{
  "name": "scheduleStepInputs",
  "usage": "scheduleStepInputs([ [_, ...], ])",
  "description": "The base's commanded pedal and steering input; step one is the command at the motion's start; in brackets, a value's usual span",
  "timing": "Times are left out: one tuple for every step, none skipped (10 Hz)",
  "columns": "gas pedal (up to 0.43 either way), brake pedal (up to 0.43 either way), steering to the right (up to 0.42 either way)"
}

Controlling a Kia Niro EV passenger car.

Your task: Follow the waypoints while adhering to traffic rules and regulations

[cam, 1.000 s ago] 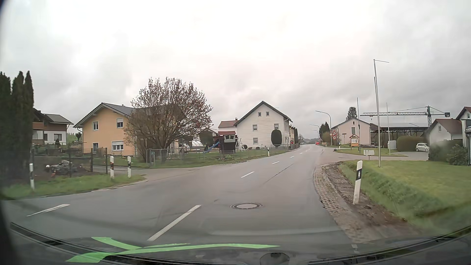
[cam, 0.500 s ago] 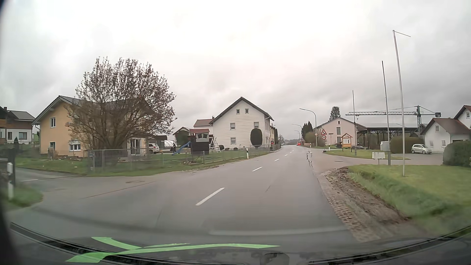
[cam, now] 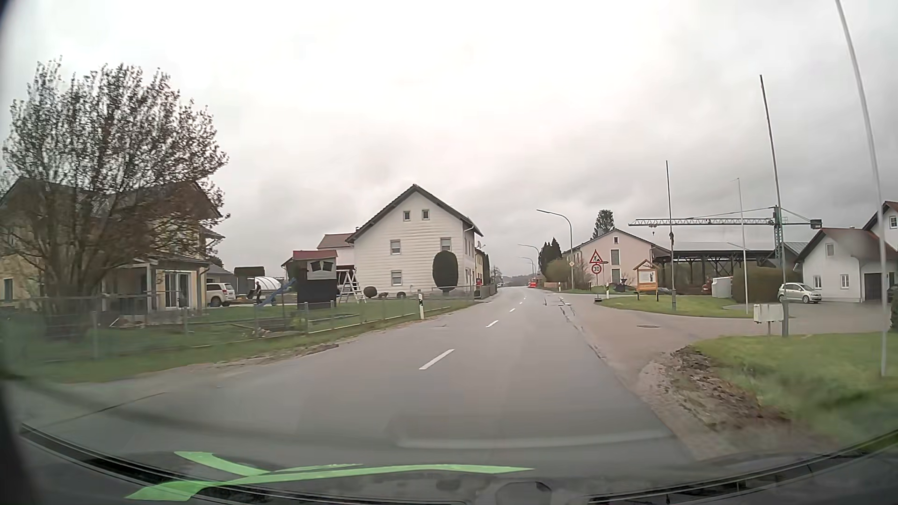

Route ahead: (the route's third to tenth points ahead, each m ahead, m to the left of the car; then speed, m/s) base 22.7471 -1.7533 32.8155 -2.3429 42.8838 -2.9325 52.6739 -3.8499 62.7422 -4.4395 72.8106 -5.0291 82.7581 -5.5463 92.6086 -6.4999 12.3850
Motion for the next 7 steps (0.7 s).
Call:
scheduleStepInputs([
  [0.0,0.0,0.05],
  [0.0,0.0,0.045],
  [0.0,0.0,0.043],
  [0.0,0.0,0.04],
  [0.0,0.0,0.036],
  [0.0,0.0,0.031],
  [0.0,0.0,0.029],
])
